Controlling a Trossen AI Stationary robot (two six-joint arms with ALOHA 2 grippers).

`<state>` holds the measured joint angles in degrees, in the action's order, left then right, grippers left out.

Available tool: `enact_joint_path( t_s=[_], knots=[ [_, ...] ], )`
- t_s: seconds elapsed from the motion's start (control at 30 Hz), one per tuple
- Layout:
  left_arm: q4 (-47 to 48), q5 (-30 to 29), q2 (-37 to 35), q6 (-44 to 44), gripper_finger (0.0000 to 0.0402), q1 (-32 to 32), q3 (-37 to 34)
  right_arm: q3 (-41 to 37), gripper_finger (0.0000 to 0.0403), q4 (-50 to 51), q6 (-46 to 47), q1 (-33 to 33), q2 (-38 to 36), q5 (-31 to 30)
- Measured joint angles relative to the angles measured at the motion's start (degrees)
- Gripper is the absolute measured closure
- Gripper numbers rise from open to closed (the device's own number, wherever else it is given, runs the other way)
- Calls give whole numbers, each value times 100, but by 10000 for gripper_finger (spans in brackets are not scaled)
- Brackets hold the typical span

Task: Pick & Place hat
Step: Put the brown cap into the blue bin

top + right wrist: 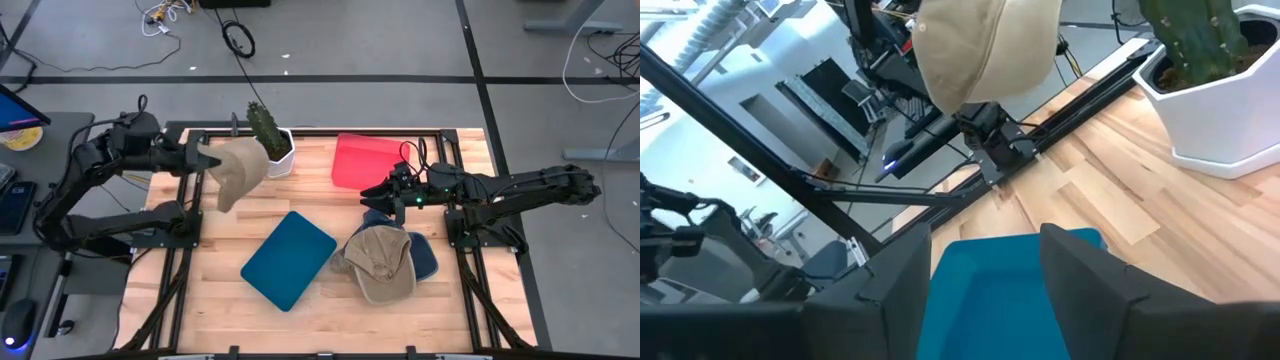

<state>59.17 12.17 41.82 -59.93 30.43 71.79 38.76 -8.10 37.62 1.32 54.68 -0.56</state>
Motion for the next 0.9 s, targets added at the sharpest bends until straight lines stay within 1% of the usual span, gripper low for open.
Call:
enact_joint_path(
  t_s=[0.1, 0.17, 0.37, 0.6, 0.9],
  knots=[
    [-254, -345, 120, -328, 399, -439, 0, 0, 211, 0, -61, 0, -2, 19],
    [-329, -653, 257, -548, 399, -780, 0, 0, 211, 3, -64, 0, -2, 134],
    [-716, -1627, 812, -1179, 399, -2052, 0, 0, 211, 250, -116, 2, -138, 469],
    [-1373, -3019, 1672, -1939, 399, -3547, 0, 0, 211, 689, -214, 0, -477, 468],
    [-1859, -4818, 2631, -3468, 399, -4948, 0, 0, 211, 1099, -270, 0, -778, 468]
  ],
)
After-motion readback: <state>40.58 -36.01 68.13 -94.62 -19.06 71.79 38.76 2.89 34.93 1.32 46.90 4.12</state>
